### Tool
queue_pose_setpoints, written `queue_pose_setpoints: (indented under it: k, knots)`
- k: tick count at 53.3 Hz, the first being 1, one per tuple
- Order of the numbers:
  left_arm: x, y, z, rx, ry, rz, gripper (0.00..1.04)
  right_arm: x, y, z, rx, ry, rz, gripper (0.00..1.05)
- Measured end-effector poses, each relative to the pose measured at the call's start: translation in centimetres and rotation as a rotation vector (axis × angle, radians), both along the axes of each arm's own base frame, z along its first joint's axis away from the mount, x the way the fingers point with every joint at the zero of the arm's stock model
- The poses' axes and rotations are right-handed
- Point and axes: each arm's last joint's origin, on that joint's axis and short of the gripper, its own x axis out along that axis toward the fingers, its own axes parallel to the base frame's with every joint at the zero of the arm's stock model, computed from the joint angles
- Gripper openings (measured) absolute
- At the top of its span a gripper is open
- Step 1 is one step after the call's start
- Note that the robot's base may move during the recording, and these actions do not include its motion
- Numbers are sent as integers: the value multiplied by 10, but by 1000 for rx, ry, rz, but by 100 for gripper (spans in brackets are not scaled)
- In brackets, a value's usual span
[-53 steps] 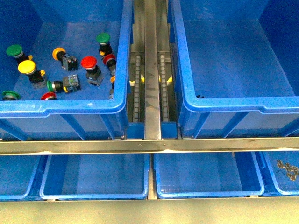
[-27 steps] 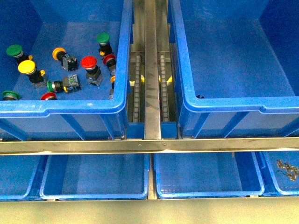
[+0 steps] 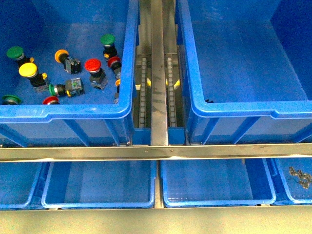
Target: Pick red and yellow buttons and place in box
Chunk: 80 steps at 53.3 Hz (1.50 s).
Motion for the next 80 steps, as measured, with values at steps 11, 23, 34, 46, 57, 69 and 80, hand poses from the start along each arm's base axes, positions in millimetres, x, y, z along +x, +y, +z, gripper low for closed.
queue_pose_setpoints:
  k: [11, 23, 34, 46, 57, 69, 80]
  knots:
    - [75, 7, -37, 78, 163, -154, 97, 0, 0, 0, 0, 0, 0, 98]
    - [139, -18, -62, 116, 228, -352, 97, 0, 0, 0, 0, 0, 0, 98]
    - [191, -34, -90, 160, 278, -449, 97, 0, 0, 0, 0, 0, 0, 98]
    - [215, -43, -109, 184, 299, -501, 97, 0, 0, 0, 0, 0, 0, 98]
    - [228, -60, -122, 181, 310, -544, 97, 0, 0, 0, 0, 0, 0, 98]
    - [236, -68, -136, 183, 324, -560, 97, 0, 0, 0, 0, 0, 0, 98]
    - [248, -69, -149, 184, 342, -552, 97, 0, 0, 0, 0, 0, 0, 98]
